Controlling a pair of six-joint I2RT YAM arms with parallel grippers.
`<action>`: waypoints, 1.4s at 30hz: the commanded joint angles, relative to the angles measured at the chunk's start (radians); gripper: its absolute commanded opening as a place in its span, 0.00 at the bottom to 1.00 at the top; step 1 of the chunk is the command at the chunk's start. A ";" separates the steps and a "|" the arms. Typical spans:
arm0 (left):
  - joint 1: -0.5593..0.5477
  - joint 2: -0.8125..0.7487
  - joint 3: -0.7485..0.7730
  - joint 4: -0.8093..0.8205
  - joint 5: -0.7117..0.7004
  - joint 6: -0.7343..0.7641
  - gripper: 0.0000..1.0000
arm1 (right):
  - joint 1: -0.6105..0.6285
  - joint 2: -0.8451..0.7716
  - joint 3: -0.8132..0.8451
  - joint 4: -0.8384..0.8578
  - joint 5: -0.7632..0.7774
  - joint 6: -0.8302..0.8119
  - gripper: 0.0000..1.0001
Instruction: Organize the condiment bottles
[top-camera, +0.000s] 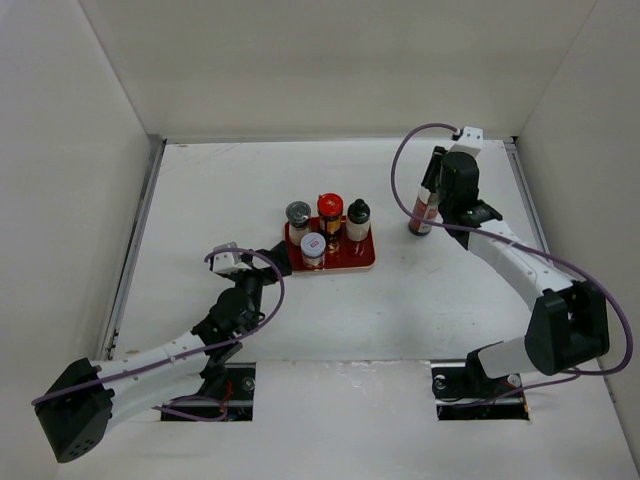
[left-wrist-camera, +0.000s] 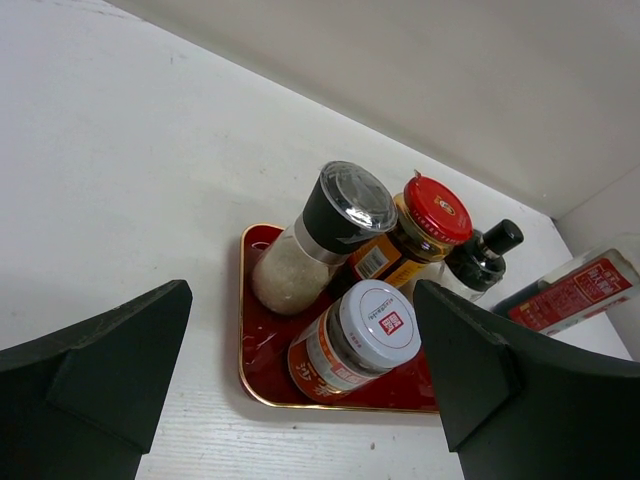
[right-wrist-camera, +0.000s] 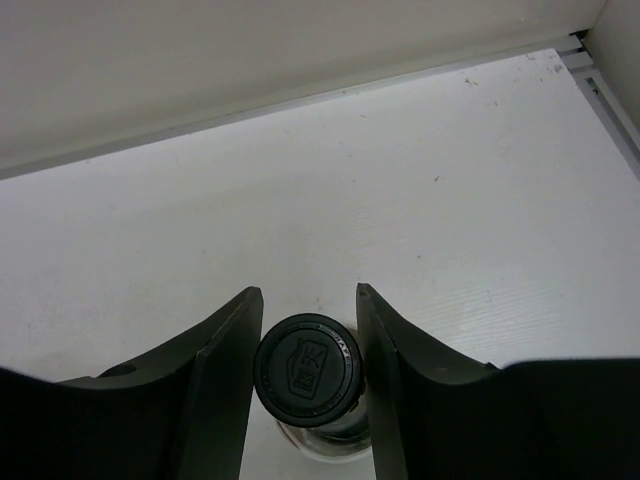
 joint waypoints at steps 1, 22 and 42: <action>0.003 0.005 -0.008 0.056 0.000 -0.015 0.96 | -0.001 0.009 0.011 0.038 0.023 0.005 0.41; 0.011 0.017 -0.011 0.067 -0.012 -0.030 0.99 | 0.256 -0.258 0.056 0.016 0.057 0.031 0.20; 0.020 0.035 -0.017 0.067 -0.072 -0.030 1.00 | 0.497 -0.051 0.143 0.110 0.091 0.044 0.20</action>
